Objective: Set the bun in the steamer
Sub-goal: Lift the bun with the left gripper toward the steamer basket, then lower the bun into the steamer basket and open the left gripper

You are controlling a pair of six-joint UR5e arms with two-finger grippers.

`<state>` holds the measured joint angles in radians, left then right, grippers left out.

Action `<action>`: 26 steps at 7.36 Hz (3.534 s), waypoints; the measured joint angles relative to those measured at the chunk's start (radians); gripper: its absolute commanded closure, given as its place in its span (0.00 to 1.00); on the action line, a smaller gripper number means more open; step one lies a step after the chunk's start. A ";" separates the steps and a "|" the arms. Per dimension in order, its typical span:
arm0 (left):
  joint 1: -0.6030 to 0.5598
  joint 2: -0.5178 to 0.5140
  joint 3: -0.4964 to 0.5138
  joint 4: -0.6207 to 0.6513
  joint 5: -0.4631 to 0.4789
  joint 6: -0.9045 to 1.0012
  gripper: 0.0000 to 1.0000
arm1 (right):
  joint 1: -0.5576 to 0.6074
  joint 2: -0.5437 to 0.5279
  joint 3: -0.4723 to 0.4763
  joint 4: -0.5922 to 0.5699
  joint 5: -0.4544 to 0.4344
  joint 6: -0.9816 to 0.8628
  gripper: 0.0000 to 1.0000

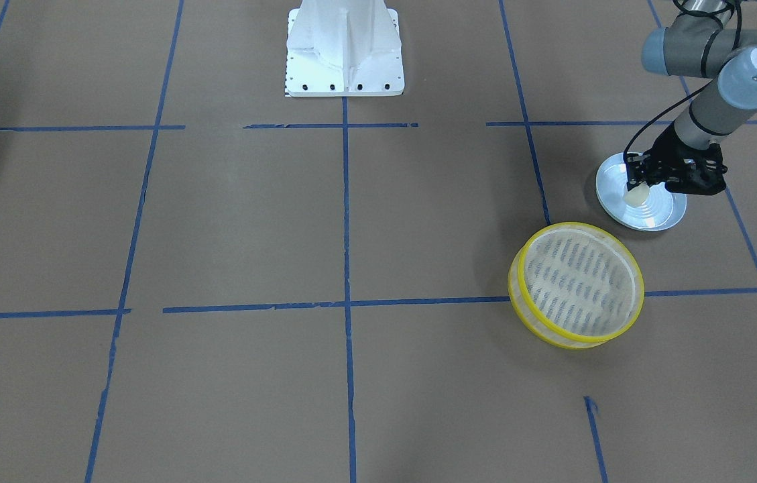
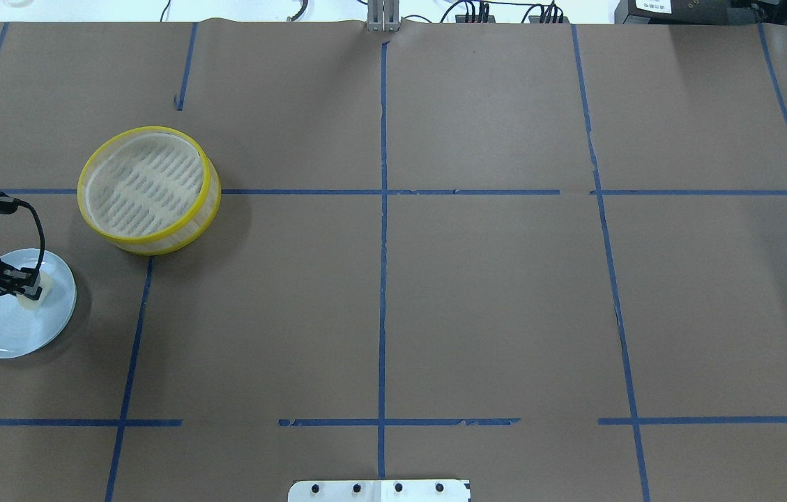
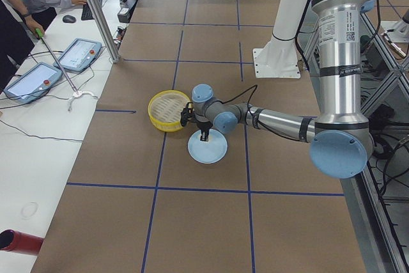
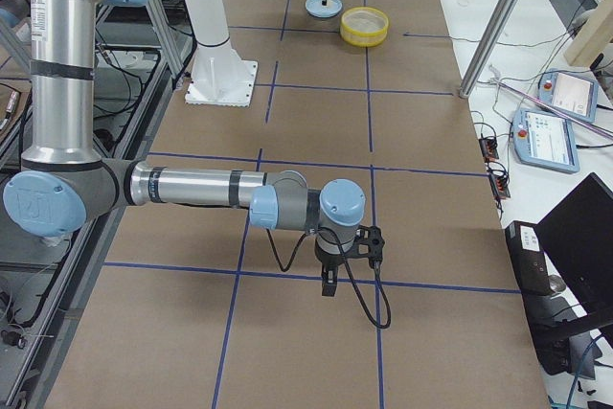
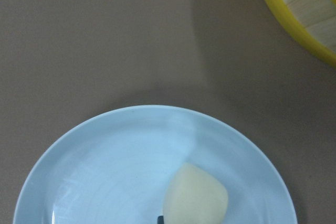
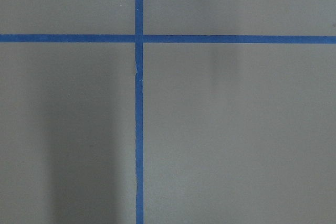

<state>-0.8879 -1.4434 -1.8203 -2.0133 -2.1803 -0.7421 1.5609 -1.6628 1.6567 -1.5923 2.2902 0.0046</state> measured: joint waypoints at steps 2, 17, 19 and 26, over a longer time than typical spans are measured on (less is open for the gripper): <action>-0.074 0.010 -0.096 0.089 -0.039 0.051 0.71 | 0.001 0.000 0.000 0.000 0.000 0.000 0.00; -0.040 -0.591 0.245 0.427 -0.048 -0.006 0.70 | 0.000 0.000 0.000 0.000 0.000 0.000 0.00; -0.039 -0.587 0.299 0.363 -0.018 -0.010 0.69 | -0.001 0.000 0.000 0.000 0.000 0.000 0.00; -0.055 -0.580 0.306 0.296 0.001 -0.001 0.00 | 0.000 0.000 0.000 0.000 0.000 0.000 0.00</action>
<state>-0.9428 -2.0234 -1.5143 -1.7172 -2.1789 -0.7428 1.5605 -1.6628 1.6567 -1.5923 2.2902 0.0046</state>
